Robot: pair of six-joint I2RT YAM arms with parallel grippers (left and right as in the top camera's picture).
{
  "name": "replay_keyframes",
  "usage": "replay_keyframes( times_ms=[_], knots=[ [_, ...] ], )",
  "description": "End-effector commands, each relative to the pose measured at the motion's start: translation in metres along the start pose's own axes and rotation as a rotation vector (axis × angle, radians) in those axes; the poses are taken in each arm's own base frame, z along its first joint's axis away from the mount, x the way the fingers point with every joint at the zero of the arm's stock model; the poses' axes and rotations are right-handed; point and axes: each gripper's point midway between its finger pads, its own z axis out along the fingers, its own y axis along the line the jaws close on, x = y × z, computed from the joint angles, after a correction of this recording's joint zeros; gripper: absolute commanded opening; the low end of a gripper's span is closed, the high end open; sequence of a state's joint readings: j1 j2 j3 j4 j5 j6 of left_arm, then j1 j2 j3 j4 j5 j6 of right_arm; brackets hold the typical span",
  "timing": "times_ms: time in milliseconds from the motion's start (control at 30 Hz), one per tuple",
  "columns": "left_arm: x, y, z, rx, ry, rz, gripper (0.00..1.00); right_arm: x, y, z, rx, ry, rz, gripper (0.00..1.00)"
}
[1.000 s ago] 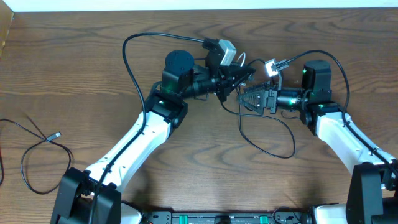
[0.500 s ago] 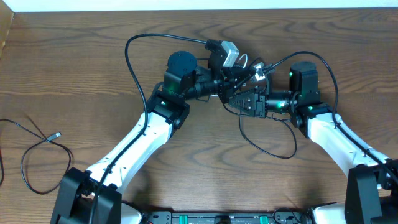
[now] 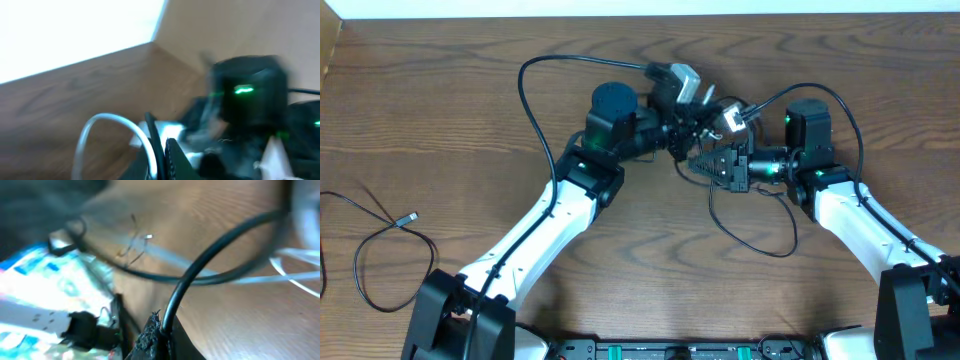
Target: Untangle cables
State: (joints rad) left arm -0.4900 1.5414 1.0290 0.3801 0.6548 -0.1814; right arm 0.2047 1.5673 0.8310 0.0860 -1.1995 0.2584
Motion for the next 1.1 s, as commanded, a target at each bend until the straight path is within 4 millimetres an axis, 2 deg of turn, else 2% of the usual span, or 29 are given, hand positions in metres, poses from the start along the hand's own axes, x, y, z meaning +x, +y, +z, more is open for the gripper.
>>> replay_keyframes(
  times_ms=[0,100,167,267,400,500,600,767,833,967,1067],
  knots=[
    [0.001,0.066,-0.018,-0.342,-0.003,-0.014,0.08,0.002,0.035,-0.008,-0.189,0.030,-0.046,0.01],
    [0.018,0.108,-0.040,-0.566,0.051,-0.055,0.08,0.001,0.057,-0.019,-0.326,0.045,-0.118,0.01],
    [0.029,0.125,-0.054,-0.663,0.087,-0.074,0.08,-0.002,0.058,-0.023,-0.329,0.039,-0.121,0.01],
    [0.041,0.141,-0.069,-0.738,0.134,-0.101,0.08,-0.008,0.056,-0.027,-0.318,0.018,-0.165,0.01],
    [0.056,0.148,-0.080,-0.767,0.197,-0.122,0.08,-0.017,0.053,-0.034,-0.300,-0.008,-0.205,0.01],
    [0.069,0.147,-0.084,-0.767,0.254,-0.134,0.08,-0.028,0.054,-0.041,-0.285,-0.033,-0.266,0.01],
    [0.077,0.134,-0.075,-0.687,0.285,-0.163,0.08,-0.037,0.061,-0.044,-0.284,-0.046,-0.336,0.01],
    [0.083,0.110,-0.058,-0.573,0.307,-0.167,0.08,-0.056,0.072,-0.047,-0.254,-0.093,-0.412,0.01],
    [0.083,0.109,-0.057,-0.572,0.309,-0.163,0.08,-0.061,0.076,-0.051,-0.246,-0.109,-0.421,0.01],
    [0.083,0.107,-0.055,-0.565,0.302,-0.183,0.08,-0.069,0.073,-0.055,-0.218,-0.143,-0.403,0.01],
    [0.080,0.089,-0.044,-0.475,0.279,-0.248,0.08,-0.074,0.071,-0.055,-0.198,-0.171,-0.400,0.01]
  ],
)
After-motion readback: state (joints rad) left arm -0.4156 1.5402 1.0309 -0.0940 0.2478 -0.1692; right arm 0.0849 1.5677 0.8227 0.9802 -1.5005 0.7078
